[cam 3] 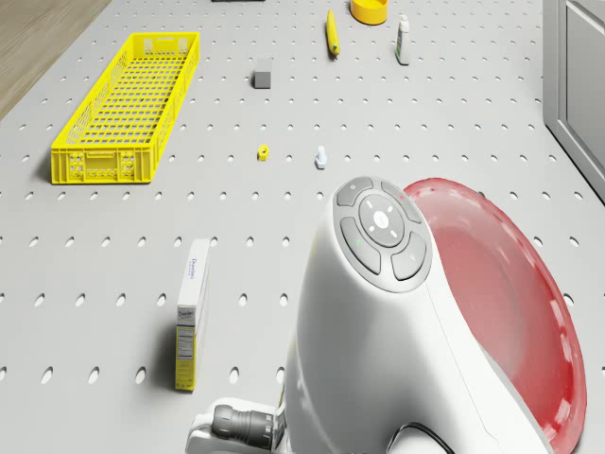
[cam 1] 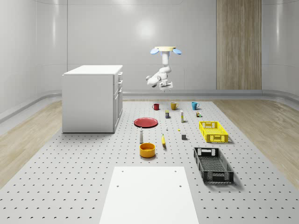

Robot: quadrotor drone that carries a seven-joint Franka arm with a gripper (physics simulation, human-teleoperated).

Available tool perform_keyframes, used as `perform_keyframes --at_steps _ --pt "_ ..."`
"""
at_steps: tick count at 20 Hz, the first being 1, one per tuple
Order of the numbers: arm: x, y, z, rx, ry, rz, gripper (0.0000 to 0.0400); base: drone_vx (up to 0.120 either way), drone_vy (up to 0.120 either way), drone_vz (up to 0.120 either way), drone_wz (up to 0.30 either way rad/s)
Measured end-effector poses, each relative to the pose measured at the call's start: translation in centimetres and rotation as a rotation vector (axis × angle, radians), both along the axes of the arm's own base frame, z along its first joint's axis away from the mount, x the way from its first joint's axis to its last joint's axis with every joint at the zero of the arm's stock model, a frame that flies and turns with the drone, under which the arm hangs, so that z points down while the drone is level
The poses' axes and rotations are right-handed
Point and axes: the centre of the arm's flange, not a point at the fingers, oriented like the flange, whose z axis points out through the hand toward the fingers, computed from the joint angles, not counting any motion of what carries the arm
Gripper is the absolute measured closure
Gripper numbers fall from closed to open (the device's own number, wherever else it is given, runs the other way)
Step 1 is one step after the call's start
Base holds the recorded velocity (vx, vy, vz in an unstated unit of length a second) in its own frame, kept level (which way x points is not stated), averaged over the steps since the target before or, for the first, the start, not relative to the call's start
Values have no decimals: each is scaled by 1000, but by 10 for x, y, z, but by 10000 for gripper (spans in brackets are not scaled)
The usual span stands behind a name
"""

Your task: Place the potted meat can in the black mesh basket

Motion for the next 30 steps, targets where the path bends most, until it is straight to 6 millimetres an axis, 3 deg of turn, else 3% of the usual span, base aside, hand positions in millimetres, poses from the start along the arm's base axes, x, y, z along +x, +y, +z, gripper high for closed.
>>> perform_keyframes --at_steps 8,22,30 --pt "0 -12 -2 -124 4 -3 0 120 0 -120 0" --pt "0 -16 -2 -160 5 -4 0 120 -20 -103 0" --pt "0 -16 -2 -162 6 -4 0 0 0 -110 0"
